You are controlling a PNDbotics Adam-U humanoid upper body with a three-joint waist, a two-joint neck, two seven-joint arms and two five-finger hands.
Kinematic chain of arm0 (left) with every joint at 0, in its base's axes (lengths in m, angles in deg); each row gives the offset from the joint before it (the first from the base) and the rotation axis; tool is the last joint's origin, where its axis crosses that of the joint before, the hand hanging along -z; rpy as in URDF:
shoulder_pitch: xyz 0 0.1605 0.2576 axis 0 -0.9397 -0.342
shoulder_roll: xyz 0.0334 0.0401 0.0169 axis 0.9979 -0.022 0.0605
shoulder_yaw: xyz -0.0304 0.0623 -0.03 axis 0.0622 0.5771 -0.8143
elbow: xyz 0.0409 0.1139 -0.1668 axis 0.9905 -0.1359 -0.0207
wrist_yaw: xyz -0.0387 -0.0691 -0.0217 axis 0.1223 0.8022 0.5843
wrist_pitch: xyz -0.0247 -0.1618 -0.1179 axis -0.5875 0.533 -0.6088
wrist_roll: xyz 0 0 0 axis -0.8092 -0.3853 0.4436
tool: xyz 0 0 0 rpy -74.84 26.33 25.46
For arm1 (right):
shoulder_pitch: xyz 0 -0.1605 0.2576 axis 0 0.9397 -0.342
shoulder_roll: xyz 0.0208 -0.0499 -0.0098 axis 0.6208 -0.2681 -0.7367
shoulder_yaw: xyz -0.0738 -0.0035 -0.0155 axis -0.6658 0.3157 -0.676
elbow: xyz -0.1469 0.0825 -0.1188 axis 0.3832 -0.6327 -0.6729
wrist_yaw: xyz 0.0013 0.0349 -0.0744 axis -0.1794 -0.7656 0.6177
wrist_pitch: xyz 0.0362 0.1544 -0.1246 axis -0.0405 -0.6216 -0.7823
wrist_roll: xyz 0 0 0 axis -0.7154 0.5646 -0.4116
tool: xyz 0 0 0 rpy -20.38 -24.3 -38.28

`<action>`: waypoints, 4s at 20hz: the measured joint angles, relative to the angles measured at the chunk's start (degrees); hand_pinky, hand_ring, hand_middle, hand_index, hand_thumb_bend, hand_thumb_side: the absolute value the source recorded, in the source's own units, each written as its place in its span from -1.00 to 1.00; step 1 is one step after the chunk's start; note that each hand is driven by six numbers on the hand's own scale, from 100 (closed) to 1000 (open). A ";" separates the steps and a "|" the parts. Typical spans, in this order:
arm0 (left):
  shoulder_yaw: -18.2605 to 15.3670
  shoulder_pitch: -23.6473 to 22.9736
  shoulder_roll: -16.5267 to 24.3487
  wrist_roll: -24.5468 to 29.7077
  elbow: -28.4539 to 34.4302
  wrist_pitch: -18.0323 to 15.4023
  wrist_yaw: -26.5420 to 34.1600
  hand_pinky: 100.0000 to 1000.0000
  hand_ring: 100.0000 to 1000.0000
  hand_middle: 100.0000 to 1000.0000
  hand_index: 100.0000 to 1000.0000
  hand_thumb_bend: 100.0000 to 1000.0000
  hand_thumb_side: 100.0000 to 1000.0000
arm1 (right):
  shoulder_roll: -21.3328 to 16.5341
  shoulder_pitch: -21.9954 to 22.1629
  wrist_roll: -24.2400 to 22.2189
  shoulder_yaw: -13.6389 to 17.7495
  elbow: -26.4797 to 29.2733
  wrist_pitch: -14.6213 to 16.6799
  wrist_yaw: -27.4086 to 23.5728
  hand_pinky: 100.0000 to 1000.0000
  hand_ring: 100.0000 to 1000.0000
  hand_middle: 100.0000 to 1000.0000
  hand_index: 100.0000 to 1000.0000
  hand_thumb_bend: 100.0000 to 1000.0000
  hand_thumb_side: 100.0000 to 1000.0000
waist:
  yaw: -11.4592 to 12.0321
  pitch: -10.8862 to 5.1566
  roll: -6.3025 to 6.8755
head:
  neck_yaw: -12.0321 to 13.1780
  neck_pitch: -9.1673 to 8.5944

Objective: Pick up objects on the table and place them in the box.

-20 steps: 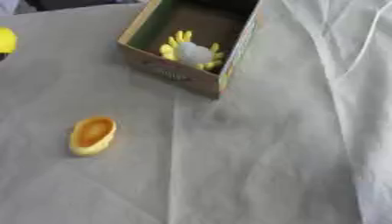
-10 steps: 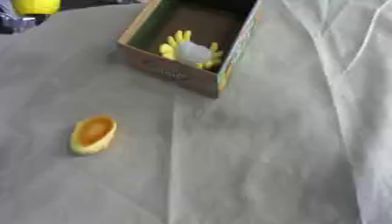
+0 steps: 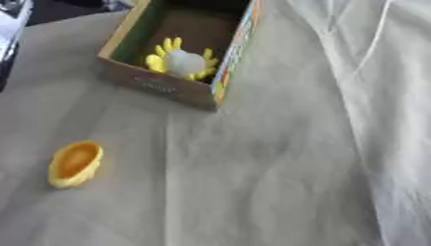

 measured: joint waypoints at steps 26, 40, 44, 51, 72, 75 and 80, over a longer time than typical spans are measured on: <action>-1.40 -1.36 -2.51 -11.66 -5.84 3.23 -14.30 0.89 0.82 0.70 0.84 -0.09 -0.98 | 0.69 -0.50 -3.72 -2.14 0.00 -1.40 -2.60 0.75 1.00 0.30 0.70 -1.00 0.09 | 1.33 0.00 0.60 | 0.49 0.09; -0.45 -30.67 18.50 -3.72 34.20 11.85 27.06 0.67 0.57 0.46 0.71 -0.79 -0.88 | -2.62 7.05 1.45 1.53 0.00 0.05 1.81 0.75 1.00 0.30 0.70 -1.00 0.09 | 10.65 -2.88 -1.43 | -5.83 4.09; 1.26 -39.62 23.19 -0.99 42.14 13.49 29.17 0.67 0.58 0.49 0.74 -0.71 -0.80 | -2.67 7.47 2.35 1.90 0.00 0.41 2.56 0.76 1.00 0.29 0.70 -1.00 0.09 | 11.20 -2.89 -2.06 | -6.56 4.09; 5.05 -45.00 24.79 1.08 44.57 8.97 24.76 0.70 0.62 0.53 0.76 -0.71 -0.69 | -2.68 7.96 2.96 2.21 0.00 0.53 3.32 0.76 1.00 0.29 0.70 -1.00 0.08 | 11.71 -2.89 -2.61 | -7.57 4.12; 10.94 -47.98 24.51 19.91 44.58 12.52 22.83 0.80 0.73 0.63 0.82 -0.36 -0.63 | -2.67 7.94 3.08 2.17 0.00 0.33 3.47 0.76 1.00 0.29 0.70 -1.00 0.08 | 11.95 -3.01 -2.85 | -9.09 4.12; 10.99 -48.28 24.51 20.42 44.58 12.78 22.19 0.81 0.73 0.64 0.83 -0.38 -0.60 | -2.67 7.94 3.04 2.14 0.00 0.29 3.47 0.76 1.00 0.29 0.70 -1.00 0.08 | 12.00 -3.01 -2.86 | -8.98 4.14; 11.32 -48.19 24.42 20.15 44.58 14.17 20.57 0.82 0.75 0.67 0.86 -0.28 -0.63 | -2.67 7.94 2.89 1.84 0.00 0.15 3.46 0.76 1.00 0.29 0.70 -1.00 0.08 | 12.00 -3.17 -2.86 | -8.84 4.51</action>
